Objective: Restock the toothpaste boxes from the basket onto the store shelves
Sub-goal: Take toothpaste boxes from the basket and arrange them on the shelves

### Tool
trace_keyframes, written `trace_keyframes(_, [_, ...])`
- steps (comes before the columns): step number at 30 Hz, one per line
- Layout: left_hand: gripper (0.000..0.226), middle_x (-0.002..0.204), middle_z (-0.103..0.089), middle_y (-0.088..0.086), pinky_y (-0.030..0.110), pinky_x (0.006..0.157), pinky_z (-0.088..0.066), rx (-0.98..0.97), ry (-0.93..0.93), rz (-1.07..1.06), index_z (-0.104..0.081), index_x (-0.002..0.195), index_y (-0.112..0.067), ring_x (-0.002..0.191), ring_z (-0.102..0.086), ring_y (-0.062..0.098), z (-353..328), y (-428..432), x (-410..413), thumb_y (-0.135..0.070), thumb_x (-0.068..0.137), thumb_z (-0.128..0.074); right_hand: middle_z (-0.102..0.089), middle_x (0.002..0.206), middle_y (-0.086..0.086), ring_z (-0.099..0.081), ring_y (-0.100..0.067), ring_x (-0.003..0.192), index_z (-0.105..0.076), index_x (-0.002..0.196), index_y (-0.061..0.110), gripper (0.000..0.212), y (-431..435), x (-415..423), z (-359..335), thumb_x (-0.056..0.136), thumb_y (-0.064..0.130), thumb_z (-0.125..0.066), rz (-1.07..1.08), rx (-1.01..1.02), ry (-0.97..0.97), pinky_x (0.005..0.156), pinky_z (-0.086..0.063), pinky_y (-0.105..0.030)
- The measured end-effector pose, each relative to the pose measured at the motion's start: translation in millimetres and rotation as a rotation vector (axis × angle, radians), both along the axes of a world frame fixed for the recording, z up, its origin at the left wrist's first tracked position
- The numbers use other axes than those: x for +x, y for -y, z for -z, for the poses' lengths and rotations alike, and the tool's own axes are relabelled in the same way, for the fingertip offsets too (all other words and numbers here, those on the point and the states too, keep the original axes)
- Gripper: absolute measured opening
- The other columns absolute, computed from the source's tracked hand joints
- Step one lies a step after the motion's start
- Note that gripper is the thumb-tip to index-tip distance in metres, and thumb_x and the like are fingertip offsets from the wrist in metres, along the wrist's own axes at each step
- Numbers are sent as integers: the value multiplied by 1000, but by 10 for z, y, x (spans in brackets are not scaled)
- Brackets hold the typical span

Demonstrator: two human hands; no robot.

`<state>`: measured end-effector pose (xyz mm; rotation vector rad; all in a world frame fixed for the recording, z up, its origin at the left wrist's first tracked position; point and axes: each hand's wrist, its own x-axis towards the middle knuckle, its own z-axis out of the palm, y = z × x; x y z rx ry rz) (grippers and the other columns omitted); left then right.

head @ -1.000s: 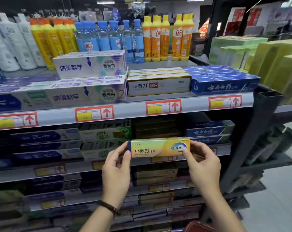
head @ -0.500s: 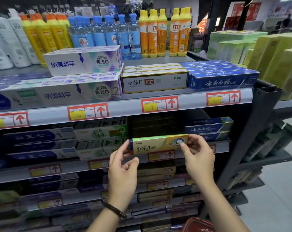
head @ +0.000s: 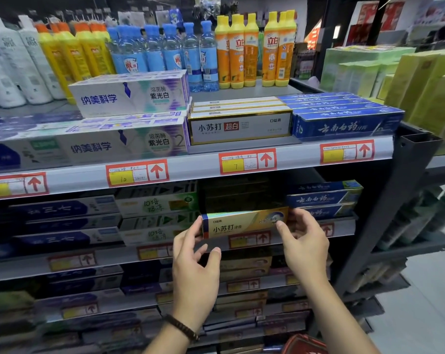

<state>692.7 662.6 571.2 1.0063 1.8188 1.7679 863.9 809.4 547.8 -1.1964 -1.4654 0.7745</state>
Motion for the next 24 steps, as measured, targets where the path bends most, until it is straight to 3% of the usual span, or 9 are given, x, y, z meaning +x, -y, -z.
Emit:
trace_keyframes(6, [68, 141, -41, -28, 9, 96, -47, -3, 6, 20, -46, 145, -52, 128, -57, 5, 18, -55, 19, -10, 97, -71, -67, 125, 7, -61, 16, 88, -65, 135, 22, 43, 26, 5, 18, 94, 27, -80, 5, 8, -10, 74, -45, -14])
trace_keyframes(10, [67, 145, -42, -22, 2, 87, -46, -39, 2, 10, -46, 150, -44, 130, -55, 7, 45, -91, -7, -11, 97, -71, -64, 123, 11, -64, 9, 84, -64, 135, 24, 44, 44, -7, 27, 94, 28, -80, 13, 8, 1, 73, -47, -16])
trace_keyframes(15, [65, 143, -45, -16, -1, 81, -44, -97, -112, -30, -46, 153, -34, 117, -51, -14, 63, -132, -26, -14, 96, -73, -66, 123, 11, -66, -2, 80, -64, 136, 24, 46, 44, -17, 48, 93, 30, -80, 29, 10, 39, 74, -46, -15])
trace_keyframes(19, [63, 137, -49, -15, 12, 86, -42, -129, -136, -52, -46, 149, -36, 119, -55, 4, 58, -142, -17, -18, 96, -74, -69, 116, 6, -65, -2, 79, -64, 136, 22, 47, 42, -31, 55, 93, 28, -80, 27, 2, 67, 73, -46, -14])
trace_keyframes(24, [67, 136, -43, -16, 9, 77, -45, -170, -129, -37, -42, 154, -35, 116, -57, 6, 124, -148, -32, -21, 97, -74, -63, 120, 4, -64, 4, 89, -60, 140, 15, 49, 39, -65, 63, 95, 20, -78, -2, 0, 76, 69, -50, -8])
